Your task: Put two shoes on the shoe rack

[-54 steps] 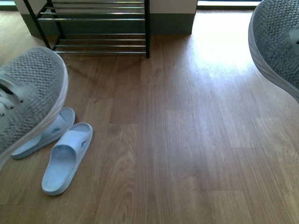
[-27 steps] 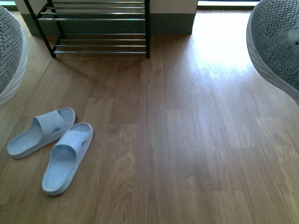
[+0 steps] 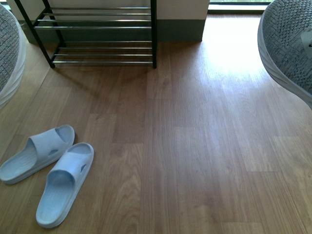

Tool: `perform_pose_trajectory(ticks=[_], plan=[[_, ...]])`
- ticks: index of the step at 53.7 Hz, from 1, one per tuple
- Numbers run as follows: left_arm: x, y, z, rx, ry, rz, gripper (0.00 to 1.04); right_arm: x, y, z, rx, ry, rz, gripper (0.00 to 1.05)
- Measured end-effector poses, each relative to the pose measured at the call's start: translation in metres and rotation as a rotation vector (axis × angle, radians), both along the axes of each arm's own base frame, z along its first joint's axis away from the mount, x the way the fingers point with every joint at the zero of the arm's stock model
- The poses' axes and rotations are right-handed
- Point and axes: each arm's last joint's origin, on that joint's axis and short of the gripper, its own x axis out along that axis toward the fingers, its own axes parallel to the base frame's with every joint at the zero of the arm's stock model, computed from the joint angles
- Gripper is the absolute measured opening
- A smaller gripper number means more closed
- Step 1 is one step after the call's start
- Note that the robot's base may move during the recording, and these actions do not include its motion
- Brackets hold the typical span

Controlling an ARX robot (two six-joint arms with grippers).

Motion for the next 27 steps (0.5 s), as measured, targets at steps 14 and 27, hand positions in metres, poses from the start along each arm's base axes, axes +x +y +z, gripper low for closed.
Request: perform_pose_trajectory(ticks=[14, 27], plan=[[0.0, 0.0, 0.0, 0.0, 0.0, 0.0, 0.02, 0.0, 0.0, 0.0, 0.0, 0.0, 0.001, 0.01], [0.0, 0.0, 0.0, 0.001, 0.0, 0.0, 0.02, 0.0, 0.0001, 0.0, 0.0, 0.0, 0.001, 0.01]])
